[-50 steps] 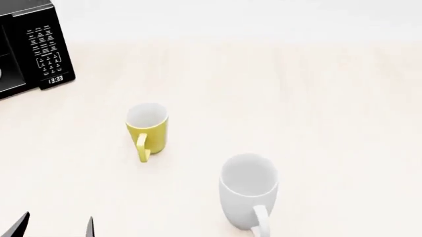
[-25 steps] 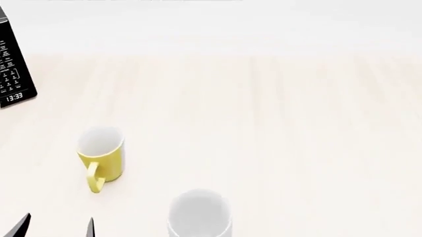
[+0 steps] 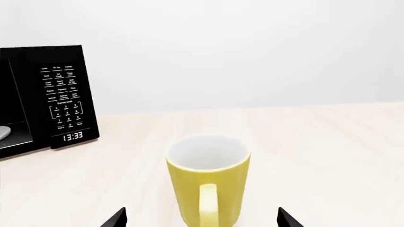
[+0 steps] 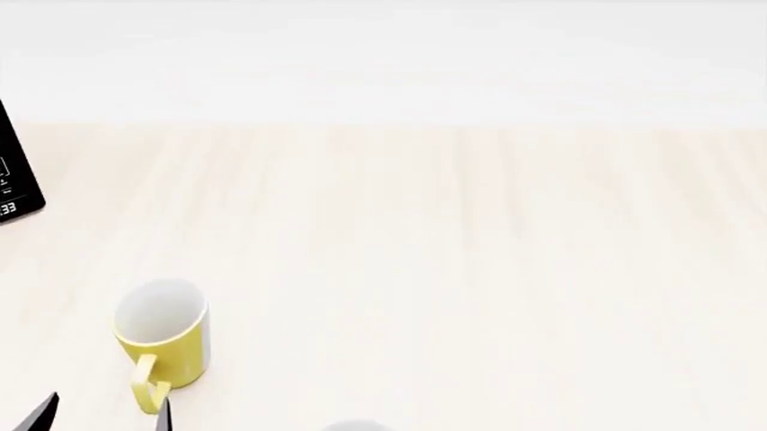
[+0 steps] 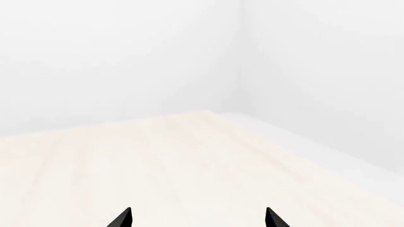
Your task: Put the yellow and white mug to the front of the white mug.
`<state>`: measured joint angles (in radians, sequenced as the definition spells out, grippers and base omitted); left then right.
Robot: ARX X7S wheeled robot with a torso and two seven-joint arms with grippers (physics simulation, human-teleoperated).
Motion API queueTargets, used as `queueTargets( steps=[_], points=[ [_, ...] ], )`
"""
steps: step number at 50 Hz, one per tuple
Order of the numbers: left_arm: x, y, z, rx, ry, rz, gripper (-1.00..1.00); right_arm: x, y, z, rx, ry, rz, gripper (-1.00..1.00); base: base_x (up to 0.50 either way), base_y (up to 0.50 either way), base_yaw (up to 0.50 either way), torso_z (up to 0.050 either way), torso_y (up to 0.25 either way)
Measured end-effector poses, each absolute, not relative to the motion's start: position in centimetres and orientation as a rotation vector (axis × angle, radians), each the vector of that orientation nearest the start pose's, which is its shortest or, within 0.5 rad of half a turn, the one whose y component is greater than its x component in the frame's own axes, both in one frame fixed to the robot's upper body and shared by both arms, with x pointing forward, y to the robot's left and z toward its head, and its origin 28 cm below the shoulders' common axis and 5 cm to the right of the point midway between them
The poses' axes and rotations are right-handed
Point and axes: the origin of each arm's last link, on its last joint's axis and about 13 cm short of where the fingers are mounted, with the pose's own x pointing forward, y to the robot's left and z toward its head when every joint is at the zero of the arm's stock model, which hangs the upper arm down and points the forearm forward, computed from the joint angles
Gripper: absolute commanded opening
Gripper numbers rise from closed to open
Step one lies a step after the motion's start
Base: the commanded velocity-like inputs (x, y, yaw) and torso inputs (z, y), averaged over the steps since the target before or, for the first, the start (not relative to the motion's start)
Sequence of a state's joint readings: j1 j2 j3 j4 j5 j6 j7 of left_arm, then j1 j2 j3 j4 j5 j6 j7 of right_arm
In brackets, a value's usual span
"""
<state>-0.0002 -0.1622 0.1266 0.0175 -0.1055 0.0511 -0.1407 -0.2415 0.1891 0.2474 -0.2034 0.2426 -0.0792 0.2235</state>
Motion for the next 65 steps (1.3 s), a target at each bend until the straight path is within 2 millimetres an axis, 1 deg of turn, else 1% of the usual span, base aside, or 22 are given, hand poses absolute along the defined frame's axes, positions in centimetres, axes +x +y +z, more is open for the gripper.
queueTargets(
  steps=[11, 25, 37, 53, 54, 65],
  points=[
    [21.6, 22.1, 1.8, 0.047, -0.033, 0.037, 1.0, 15.4, -18.5, 3.0, 0.001, -0.08, -0.428, 1.0, 0.0, 0.0, 0.0, 0.0, 0.0],
    [23.6, 21.8, 0.7, 0.05, 0.036, 0.065, 1.0, 15.5, -18.4, 2.8, -0.002, -0.069, -0.425, 1.0, 0.0, 0.0, 0.0, 0.0, 0.0],
    [24.7, 21.3, 0.0, 0.058, 0.075, 0.076, 1.0, 15.7, -18.4, 2.5, -0.004, -0.059, -0.425, 1.0, 0.0, 0.0, 0.0, 0.0, 0.0],
    [25.4, 20.5, 0.1, 0.046, 0.083, 0.069, 1.0, 15.8, -18.4, 2.1, -0.006, -0.047, -0.421, 1.0, 0.0, 0.0, 0.0, 0.0, 0.0],
    [25.5, 20.4, 0.1, 0.043, 0.082, 0.07, -1.0, 15.8, -18.4, 2.1, -0.006, -0.046, -0.421, 1.0, 0.0, 0.0, 0.0, 0.0, 0.0],
    [26.0, 20.5, 0.2, 0.003, 0.085, 0.081, -1.0, 15.9, -18.4, 1.9, -0.009, -0.037, -0.417, 1.0, 0.0, 0.0, 0.0, 0.0, 0.0]
  ],
)
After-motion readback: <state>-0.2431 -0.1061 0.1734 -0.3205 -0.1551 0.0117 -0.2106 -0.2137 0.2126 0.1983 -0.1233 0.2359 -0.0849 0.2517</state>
